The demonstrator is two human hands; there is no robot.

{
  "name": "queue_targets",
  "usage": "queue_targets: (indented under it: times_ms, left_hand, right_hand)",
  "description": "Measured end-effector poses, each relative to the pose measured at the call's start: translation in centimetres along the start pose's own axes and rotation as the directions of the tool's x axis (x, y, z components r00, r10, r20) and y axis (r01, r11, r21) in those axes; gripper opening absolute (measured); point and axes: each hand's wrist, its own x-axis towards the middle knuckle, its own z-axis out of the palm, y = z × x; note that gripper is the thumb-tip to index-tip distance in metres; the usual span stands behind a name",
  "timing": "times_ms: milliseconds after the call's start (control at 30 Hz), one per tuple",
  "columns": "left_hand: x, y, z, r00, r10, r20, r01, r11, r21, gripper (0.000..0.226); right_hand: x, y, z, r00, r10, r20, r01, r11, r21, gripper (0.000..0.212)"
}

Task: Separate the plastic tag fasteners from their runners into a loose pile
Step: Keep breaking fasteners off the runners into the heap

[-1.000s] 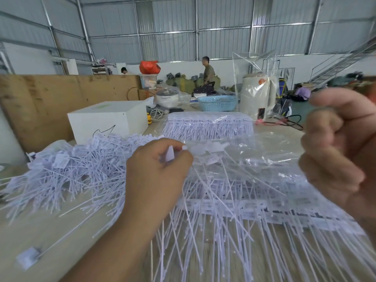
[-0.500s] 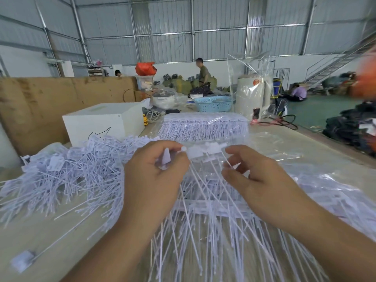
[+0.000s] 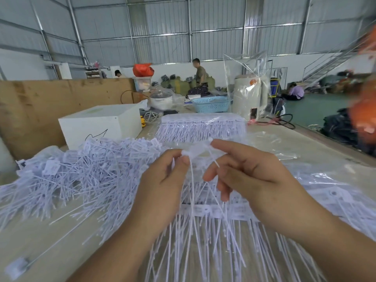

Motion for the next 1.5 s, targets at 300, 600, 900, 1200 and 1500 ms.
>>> queue_targets:
  times_ms: [300,600,900,1200,1500]
  left_hand:
    - [-0.6,1.6,-0.6,0.985,0.094,0.145,-0.088,0.995,-0.042,0.033]
    - [-0.1,0.9,-0.9,0.994,0.077,-0.083,-0.081,0.996,-0.048,0.007]
    - [1.5,0.8,-2.9,0.945,-0.015,-0.326,-0.110,0.926,-0.361,0.033]
    - [0.8,0.5,1.9,0.981,-0.177,0.079,0.188,0.759,-0.623,0.012]
    - [0.2,0.6,2.3,0.965,-0.112,0.239,0.169,0.957,-0.237,0.014]
  right_hand:
    - [-0.3,-0.3,-0.7,0.978,0.042,0.203,-0.032,0.998,-0.049,0.056]
    - [-0.7,-1.5,-0.3,0.992,-0.127,-0.010,0.125,0.986,-0.107,0.023]
    - [-0.4,0.3,0.3,0.984,0.163,0.073,-0.146,0.970,-0.196,0.059]
    - [0.5,0.5,1.1,0.994,0.093,-0.065,-0.098,0.992,-0.074,0.012]
    - [0.7,1.5,-0.1,0.993,0.020,-0.119,-0.026,0.998,-0.053,0.025]
